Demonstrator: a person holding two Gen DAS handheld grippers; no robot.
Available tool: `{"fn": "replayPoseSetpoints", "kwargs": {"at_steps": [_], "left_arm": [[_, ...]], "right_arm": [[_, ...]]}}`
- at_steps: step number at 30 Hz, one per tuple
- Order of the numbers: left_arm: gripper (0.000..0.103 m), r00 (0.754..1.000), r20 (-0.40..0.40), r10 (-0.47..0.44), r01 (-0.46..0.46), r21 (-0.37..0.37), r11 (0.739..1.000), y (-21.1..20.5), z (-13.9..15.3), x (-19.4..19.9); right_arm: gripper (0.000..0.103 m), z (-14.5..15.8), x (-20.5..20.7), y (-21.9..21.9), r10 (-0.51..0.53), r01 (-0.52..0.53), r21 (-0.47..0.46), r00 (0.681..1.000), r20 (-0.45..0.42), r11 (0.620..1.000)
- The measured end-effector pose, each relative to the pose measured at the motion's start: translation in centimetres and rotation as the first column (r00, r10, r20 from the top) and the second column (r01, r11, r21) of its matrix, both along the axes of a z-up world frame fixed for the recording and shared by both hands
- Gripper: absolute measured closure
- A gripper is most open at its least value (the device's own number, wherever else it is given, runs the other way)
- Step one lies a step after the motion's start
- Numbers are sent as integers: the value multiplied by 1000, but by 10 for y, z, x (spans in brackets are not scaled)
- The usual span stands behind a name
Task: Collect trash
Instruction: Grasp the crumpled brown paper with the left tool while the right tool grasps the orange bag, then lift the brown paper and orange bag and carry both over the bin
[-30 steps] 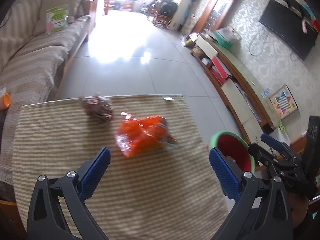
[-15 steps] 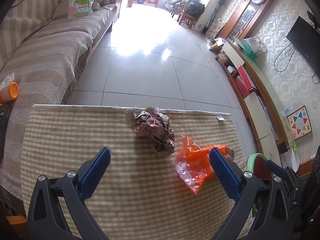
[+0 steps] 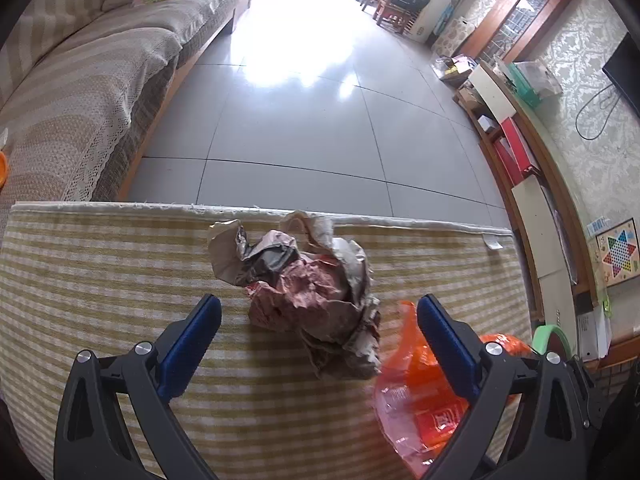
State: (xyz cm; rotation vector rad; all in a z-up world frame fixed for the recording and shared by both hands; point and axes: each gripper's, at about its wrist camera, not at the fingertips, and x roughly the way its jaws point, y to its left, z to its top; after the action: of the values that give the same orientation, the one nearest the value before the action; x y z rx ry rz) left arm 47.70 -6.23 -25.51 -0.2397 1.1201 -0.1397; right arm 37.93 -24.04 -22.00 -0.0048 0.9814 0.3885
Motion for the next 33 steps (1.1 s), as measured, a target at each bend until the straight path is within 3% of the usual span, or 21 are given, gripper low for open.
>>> {"fn": "replayPoseSetpoints", "kwargs": {"at_steps": [3, 4, 8, 17, 24, 33], "left_arm": [[42, 1000, -20, -5, 6, 16, 1000, 0, -9, 2], [65, 1000, -3, -15, 15, 23, 1000, 0, -8, 0], [76, 1000, 0, -31, 31, 8, 1000, 3, -5, -7], [78, 998, 59, -38, 37, 19, 999, 8, 33, -41], [78, 990, 119, -68, 63, 44, 997, 1, 79, -77], [78, 969, 151, -196, 192, 41, 981, -56, 116, -121]], "right_arm": [[33, -7, -1, 5, 20, -20, -13, 1000, -10, 1000], [35, -6, -3, 5, 22, -22, -12, 1000, -4, 1000], [39, 0, -11, 2, 22, -22, -6, 1000, -3, 1000], [40, 38, -39, -9, 6, -6, 1, 999, 43, 1000], [40, 79, -68, -24, -15, 14, 11, 995, 94, 1000], [40, 111, -114, -86, -130, 122, 64, 982, 137, 990]]}}
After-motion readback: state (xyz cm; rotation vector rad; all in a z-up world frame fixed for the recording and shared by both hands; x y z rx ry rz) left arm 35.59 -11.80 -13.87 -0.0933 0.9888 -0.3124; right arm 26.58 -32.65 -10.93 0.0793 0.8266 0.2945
